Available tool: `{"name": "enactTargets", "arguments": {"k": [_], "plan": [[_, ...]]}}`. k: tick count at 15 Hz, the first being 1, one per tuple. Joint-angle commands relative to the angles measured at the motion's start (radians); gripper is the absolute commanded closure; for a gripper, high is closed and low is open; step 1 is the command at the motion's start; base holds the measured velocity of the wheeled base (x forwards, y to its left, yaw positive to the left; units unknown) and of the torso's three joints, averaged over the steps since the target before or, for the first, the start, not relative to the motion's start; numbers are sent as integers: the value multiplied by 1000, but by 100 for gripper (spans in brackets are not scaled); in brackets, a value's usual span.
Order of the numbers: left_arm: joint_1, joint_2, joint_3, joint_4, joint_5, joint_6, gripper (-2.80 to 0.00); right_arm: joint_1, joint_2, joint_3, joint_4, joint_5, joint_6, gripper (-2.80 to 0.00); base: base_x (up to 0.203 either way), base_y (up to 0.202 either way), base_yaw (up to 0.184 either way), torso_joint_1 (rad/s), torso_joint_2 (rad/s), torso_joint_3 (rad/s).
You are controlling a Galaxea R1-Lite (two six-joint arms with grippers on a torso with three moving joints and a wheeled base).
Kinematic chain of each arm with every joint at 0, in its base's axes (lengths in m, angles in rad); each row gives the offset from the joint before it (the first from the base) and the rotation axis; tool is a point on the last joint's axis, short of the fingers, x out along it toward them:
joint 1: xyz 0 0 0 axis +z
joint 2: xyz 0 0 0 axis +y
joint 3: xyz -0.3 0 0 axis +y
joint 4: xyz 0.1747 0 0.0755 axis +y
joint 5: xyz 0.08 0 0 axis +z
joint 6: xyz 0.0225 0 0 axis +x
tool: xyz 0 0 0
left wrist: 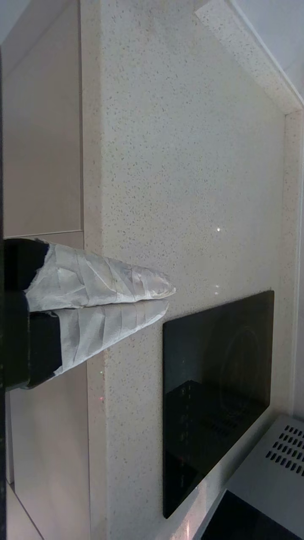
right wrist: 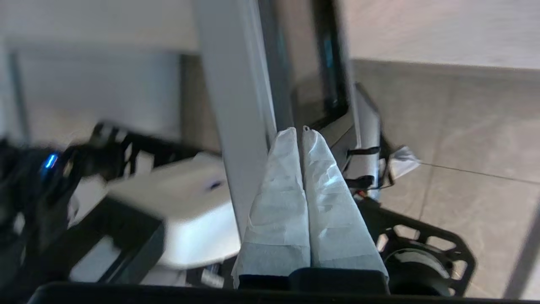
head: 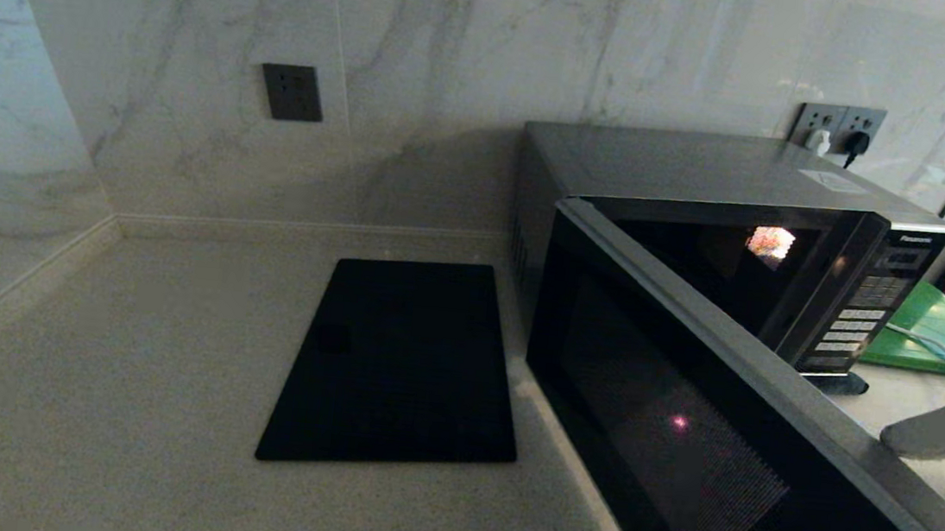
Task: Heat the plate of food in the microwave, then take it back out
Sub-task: Open the microwave oven
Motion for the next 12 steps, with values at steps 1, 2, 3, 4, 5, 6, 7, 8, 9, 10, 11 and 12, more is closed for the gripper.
{"name": "enactTargets", "arguments": {"k": [1, 2, 3, 4, 5, 6, 7, 8, 9, 10, 11, 12], "plan": [[1, 2, 0, 0, 1, -1, 0, 45, -6, 1, 6, 27, 1, 0, 0, 0, 0, 0, 0, 0], [1, 2, 0, 0, 1, -1, 0, 58, -5, 3, 6, 39, 1, 0, 0, 0, 0, 0, 0, 0], [1, 2, 0, 0, 1, -1, 0, 69, -5, 3, 6, 51, 1, 0, 0, 0, 0, 0, 0, 0], [1, 2, 0, 0, 1, -1, 0, 78, -6, 3, 6, 63, 1, 0, 0, 0, 0, 0, 0, 0], [1, 2, 0, 0, 1, -1, 0, 84, -6, 3, 6, 77, 1, 0, 0, 0, 0, 0, 0, 0], [1, 2, 0, 0, 1, -1, 0, 84, -6, 2, 7, 85, 1, 0, 0, 0, 0, 0, 0, 0], [1, 2, 0, 0, 1, -1, 0, 84, -6, 2, 8, 93, 1, 0, 0, 0, 0, 0, 0, 0], [1, 2, 0, 0, 1, -1, 0, 84, -6, 3, 6, 92, 1, 0, 0, 0, 0, 0, 0, 0], [1, 2, 0, 0, 1, -1, 0, 82, -6, 3, 6, 91, 3, 0, 0, 0, 0, 0, 0, 0], [1, 2, 0, 0, 1, -1, 0, 79, -8, 3, 6, 87, 4, 0, 0, 0, 0, 0, 0, 0], [1, 2, 0, 0, 1, -1, 0, 62, -10, 3, 6, 82, 4, 0, 0, 0, 0, 0, 0, 0], [1, 2, 0, 0, 1, -1, 0, 33, -11, 3, 6, 74, 3, 0, 0, 0, 0, 0, 0, 0]]}}
